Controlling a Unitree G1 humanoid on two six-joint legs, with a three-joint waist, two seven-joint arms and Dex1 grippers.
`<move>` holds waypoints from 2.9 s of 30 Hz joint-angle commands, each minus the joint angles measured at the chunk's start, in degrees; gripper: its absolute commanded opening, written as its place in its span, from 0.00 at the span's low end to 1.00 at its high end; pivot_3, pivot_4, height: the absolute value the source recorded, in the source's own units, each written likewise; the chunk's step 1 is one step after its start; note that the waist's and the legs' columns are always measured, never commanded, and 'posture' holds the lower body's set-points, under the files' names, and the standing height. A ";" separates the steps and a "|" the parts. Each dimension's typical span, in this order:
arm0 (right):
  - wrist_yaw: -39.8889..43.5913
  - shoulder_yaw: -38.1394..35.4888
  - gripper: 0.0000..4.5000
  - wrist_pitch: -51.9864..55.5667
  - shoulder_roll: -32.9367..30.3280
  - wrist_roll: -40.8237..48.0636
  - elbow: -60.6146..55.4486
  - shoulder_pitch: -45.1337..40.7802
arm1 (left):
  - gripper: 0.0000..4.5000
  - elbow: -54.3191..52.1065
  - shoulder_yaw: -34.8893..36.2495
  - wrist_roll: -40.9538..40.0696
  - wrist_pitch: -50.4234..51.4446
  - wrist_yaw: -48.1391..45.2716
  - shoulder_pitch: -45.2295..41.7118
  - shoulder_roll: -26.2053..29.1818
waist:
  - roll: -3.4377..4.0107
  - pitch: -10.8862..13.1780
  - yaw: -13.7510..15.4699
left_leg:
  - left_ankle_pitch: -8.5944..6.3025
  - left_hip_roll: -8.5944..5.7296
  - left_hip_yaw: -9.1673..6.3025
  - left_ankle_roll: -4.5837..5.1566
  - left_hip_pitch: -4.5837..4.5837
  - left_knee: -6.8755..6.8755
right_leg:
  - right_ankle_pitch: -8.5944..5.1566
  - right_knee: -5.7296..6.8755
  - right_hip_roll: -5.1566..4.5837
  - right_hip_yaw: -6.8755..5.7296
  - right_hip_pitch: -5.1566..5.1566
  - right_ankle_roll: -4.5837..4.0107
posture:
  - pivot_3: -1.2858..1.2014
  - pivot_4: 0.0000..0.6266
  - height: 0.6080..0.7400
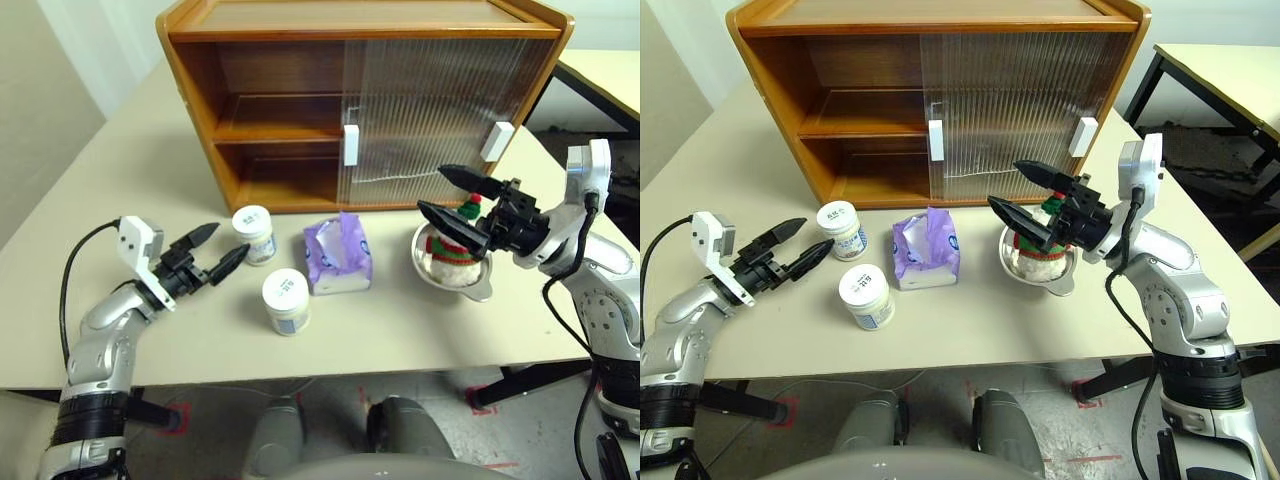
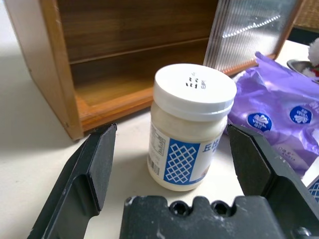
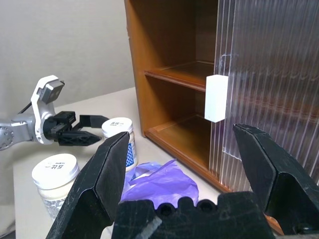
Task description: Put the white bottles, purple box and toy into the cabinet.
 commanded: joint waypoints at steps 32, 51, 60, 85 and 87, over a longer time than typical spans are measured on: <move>-3.12 -1.47 1.00 0.70 -0.38 1.04 -4.52 2.55 | 0.78 18.13 -6.05 6.12 -11.80 -5.58 -7.79 -1.06 | -0.14 -0.11 -2.83 | 0.01 0.01 0.23 0.02 -0.01 0.02 | 0.10 0.09 0.04 0.19 -0.12 0.05 | 0.49 0.00 1.00; -3.58 -1.16 1.00 0.04 0.04 0.67 -4.90 3.19 | 0.68 16.10 -5.04 4.86 -7.59 1.33 -18.06 -6.39 | -0.24 -0.14 -2.94 | 0.02 -0.02 0.26 0.04 -0.04 0.07 | 0.17 0.08 0.06 0.25 -0.12 0.15 | 0.49 0.00 1.00; -4.16 -1.24 1.00 -0.56 0.55 0.43 -5.39 3.60 | 0.68 25.74 -6.23 7.96 -8.89 3.71 -25.91 -7.37 | -0.26 -0.15 -3.18 | 0.13 0.00 0.30 0.22 -0.03 0.06 | 0.18 0.07 0.14 0.30 -0.14 0.17 | 0.48 0.00 1.00; -5.98 -2.65 1.00 -0.35 0.26 1.12 -8.01 6.45 | 0.68 40.67 -6.35 15.55 -14.11 16.71 -35.64 -11.11 | -0.33 -0.17 -4.58 | 0.12 -0.01 0.30 0.21 -0.04 0.06 | 0.21 0.07 0.14 0.31 -0.14 0.20 | 0.47 0.00 1.00; -6.10 -2.71 1.00 -0.31 0.26 1.20 -8.16 6.56 | 0.68 42.17 -6.08 16.19 -14.91 18.45 -36.52 -11.05 | -0.36 -0.18 -4.57 | 0.12 -0.02 0.30 0.21 -0.05 0.07 | 0.21 0.06 0.13 0.31 -0.14 0.21 | 0.47 0.00 1.00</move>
